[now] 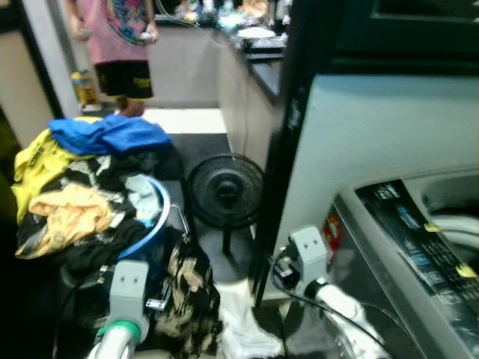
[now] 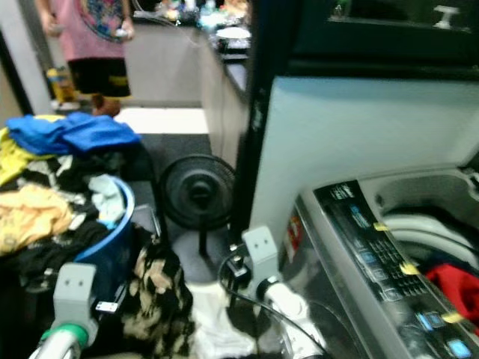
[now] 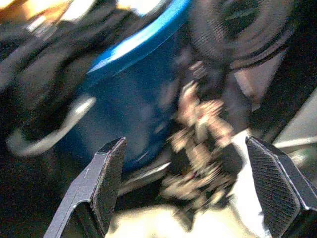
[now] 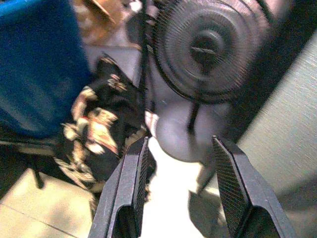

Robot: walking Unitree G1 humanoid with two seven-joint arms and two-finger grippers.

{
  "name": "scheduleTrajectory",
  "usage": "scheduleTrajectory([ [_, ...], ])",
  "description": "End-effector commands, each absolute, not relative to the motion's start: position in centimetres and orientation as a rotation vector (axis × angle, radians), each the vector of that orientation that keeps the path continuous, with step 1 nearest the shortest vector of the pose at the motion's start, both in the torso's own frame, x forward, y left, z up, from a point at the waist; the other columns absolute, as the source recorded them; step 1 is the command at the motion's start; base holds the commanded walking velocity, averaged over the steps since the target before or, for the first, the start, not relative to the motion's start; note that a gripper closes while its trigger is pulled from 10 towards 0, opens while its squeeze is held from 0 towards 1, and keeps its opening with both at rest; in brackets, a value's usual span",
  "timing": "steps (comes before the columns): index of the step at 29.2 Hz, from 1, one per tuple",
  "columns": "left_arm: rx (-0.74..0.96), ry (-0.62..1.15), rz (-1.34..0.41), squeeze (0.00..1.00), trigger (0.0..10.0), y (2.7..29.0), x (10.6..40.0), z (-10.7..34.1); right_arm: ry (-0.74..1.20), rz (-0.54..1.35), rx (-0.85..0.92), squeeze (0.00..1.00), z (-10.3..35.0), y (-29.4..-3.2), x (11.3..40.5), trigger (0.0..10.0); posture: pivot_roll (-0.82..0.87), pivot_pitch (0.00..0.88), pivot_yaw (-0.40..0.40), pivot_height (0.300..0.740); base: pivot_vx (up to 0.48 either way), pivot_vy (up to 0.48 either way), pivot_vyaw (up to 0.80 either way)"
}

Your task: Clothes washing

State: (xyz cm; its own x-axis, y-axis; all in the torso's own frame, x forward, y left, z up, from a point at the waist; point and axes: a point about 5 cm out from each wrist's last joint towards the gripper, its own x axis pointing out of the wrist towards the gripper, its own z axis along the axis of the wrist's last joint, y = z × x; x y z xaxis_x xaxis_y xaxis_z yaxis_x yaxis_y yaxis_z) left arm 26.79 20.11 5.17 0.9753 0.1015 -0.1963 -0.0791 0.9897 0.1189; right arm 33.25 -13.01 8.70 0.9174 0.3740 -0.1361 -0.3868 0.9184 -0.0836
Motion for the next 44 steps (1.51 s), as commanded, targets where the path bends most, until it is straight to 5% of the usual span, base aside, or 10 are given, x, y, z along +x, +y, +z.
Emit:
scheduleTrajectory([
  [1,0.077,0.232,0.114,0.00,10.0,20.2,26.4,4.3,0.141,0.384,-0.091,0.00,7.9,-12.8,33.0,10.0,0.10,0.000,0.049,0.740,0.000,0.000,0.80],
  [14,0.000,0.195,0.051,0.00,10.0,20.4,27.3,4.8,0.115,0.385,-0.043,0.00,7.5,-11.8,32.6,10.0,0.11,0.000,0.092,0.740,0.000,0.000,0.80],
  [29,-0.047,0.073,0.027,0.00,10.0,18.5,28.3,6.4,0.102,0.400,-0.113,0.00,8.1,-12.2,33.3,10.0,0.08,0.000,0.019,0.740,0.000,0.000,0.00],
  [44,-0.097,0.048,0.057,0.00,10.0,18.3,28.6,6.8,0.084,0.458,-0.122,0.00,8.8,-11.6,33.6,10.0,0.07,0.000,-0.029,0.740,0.296,0.000,0.00],
])
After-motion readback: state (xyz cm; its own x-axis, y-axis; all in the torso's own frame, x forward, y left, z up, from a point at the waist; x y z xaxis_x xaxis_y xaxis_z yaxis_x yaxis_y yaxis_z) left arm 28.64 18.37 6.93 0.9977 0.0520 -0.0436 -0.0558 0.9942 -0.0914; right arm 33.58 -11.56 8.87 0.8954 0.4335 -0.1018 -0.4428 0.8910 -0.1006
